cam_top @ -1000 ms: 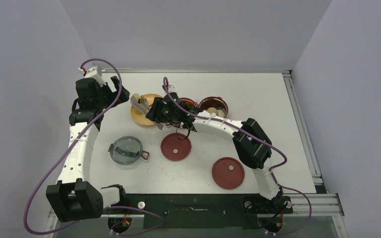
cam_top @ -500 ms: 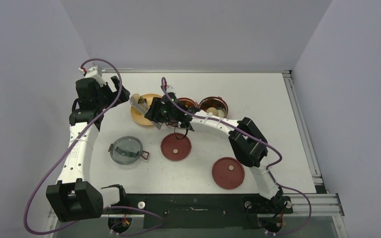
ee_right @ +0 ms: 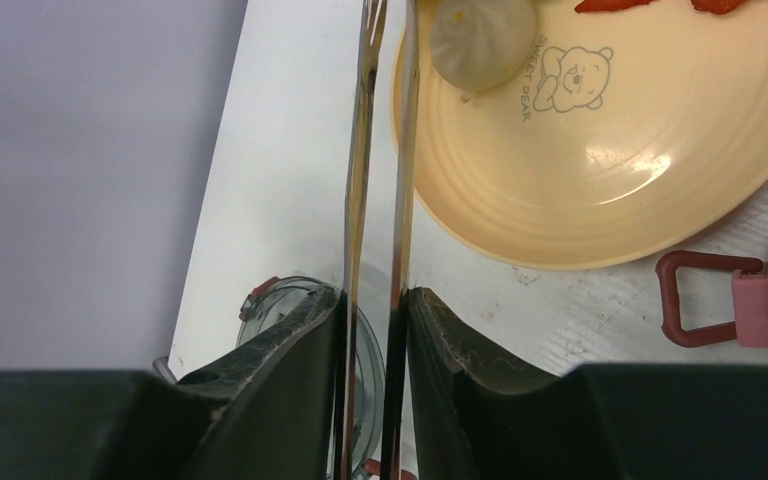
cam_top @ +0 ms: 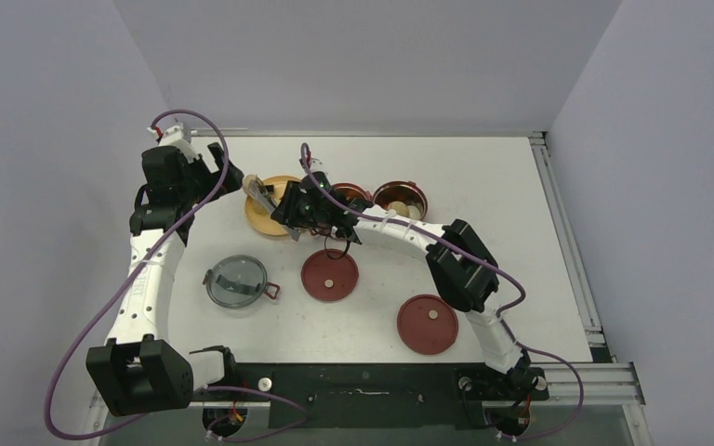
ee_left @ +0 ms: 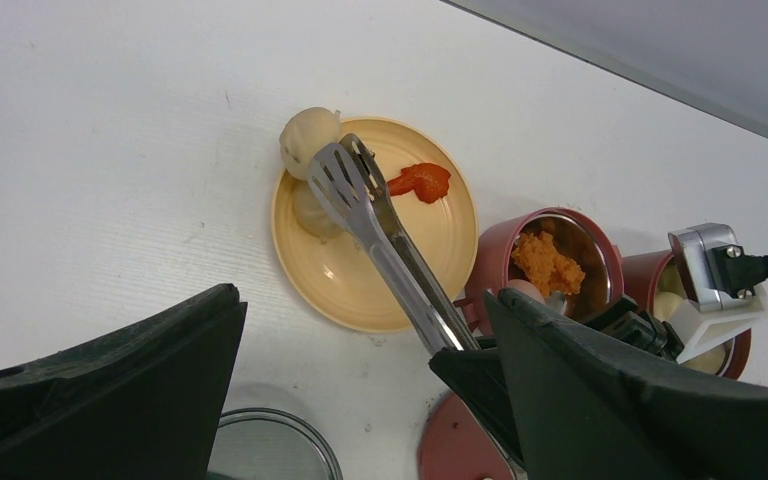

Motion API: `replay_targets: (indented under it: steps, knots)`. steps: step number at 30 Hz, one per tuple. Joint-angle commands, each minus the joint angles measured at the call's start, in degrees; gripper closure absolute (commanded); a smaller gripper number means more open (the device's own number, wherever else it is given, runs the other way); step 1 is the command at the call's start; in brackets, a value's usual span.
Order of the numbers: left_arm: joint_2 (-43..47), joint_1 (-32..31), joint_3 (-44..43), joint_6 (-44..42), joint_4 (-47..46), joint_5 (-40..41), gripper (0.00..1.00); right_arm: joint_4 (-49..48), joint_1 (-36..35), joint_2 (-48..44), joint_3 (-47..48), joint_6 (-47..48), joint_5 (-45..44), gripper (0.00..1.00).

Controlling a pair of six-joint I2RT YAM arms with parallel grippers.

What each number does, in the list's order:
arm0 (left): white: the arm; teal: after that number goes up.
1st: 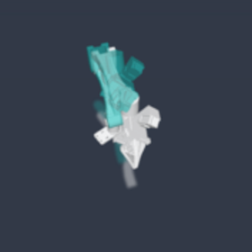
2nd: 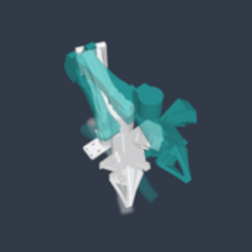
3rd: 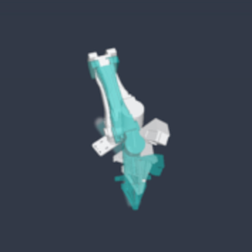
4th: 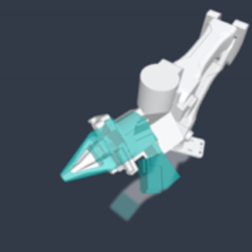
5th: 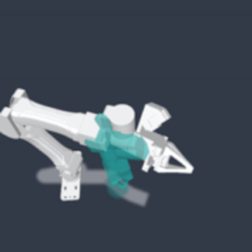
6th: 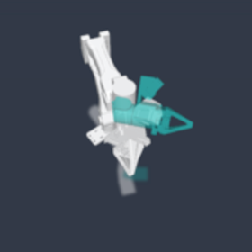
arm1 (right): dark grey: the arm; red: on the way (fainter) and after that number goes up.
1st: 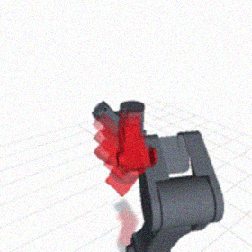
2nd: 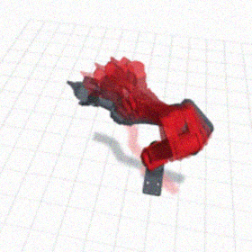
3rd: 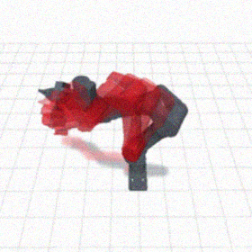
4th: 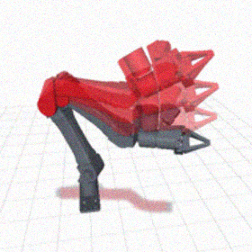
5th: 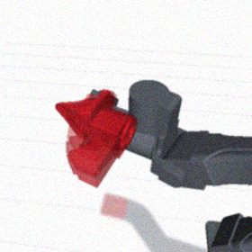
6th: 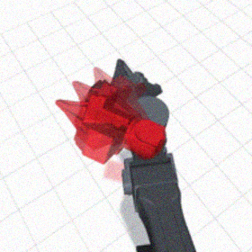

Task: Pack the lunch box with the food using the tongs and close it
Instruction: Pick up the fake food from the plate.

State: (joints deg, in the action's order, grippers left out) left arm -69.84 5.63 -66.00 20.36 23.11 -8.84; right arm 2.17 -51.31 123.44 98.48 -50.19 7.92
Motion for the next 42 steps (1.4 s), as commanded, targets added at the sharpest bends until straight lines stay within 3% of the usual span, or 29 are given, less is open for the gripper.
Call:
replay_targets:
  steps: [1, 17, 42]
  knots:
    - [1.9, 0.3, -1.0, -0.5, -2.5, -0.6, 0.03, -2.4, 0.4, 0.5, 2.5, -0.2, -0.7, 0.73]
    - [1.9, 0.3, -1.0, -0.5, -2.5, -0.4, 0.03, -2.8, 0.5, -1.8, 0.2, -0.2, -0.3, 0.95]
    - [1.1, 0.3, -0.6, 0.2, -3.1, -1.6, 0.03, 4.4, 0.2, -21.4, -18.1, 5.6, -2.3, 0.95]
